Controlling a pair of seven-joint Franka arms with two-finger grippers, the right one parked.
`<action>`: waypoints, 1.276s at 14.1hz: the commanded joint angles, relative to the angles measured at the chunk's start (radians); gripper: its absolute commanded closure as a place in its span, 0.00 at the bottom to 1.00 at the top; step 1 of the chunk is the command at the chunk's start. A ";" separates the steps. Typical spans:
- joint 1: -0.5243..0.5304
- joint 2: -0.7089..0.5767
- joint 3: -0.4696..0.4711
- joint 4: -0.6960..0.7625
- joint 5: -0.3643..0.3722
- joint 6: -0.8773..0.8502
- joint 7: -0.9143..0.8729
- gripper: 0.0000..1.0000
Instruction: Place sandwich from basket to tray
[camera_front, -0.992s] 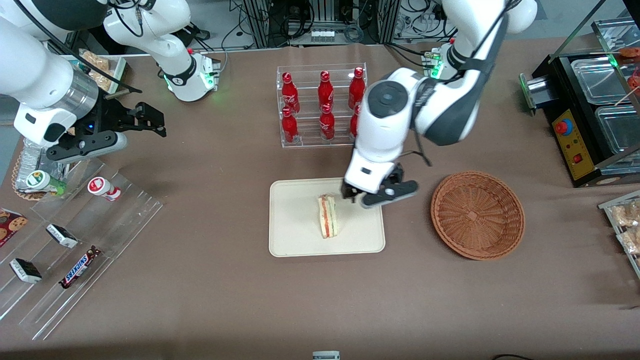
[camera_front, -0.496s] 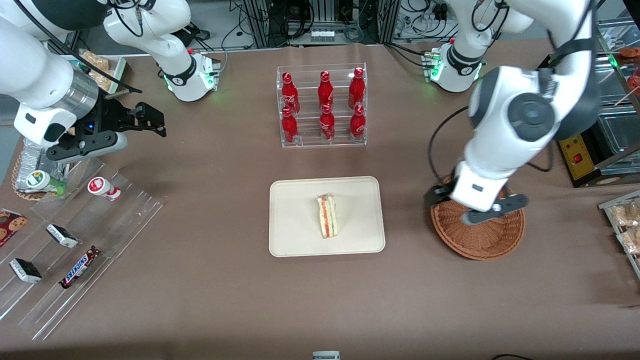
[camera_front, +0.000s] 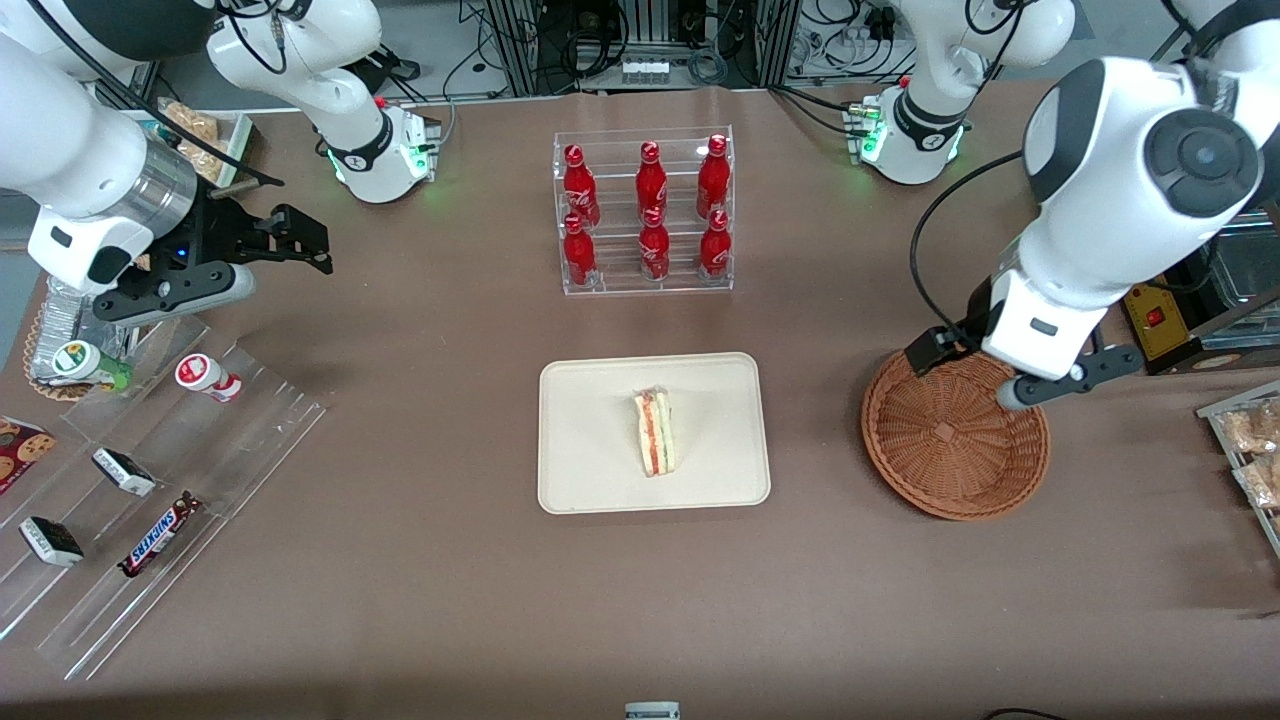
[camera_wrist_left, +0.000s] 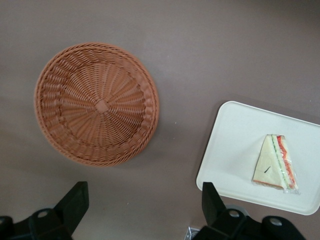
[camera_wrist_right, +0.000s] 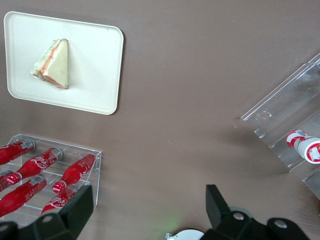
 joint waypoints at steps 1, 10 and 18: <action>0.141 -0.056 -0.119 -0.033 -0.004 -0.013 0.015 0.00; 0.612 -0.156 -0.516 -0.112 0.002 -0.023 0.165 0.00; 0.595 -0.186 -0.509 -0.053 0.139 -0.102 0.346 0.00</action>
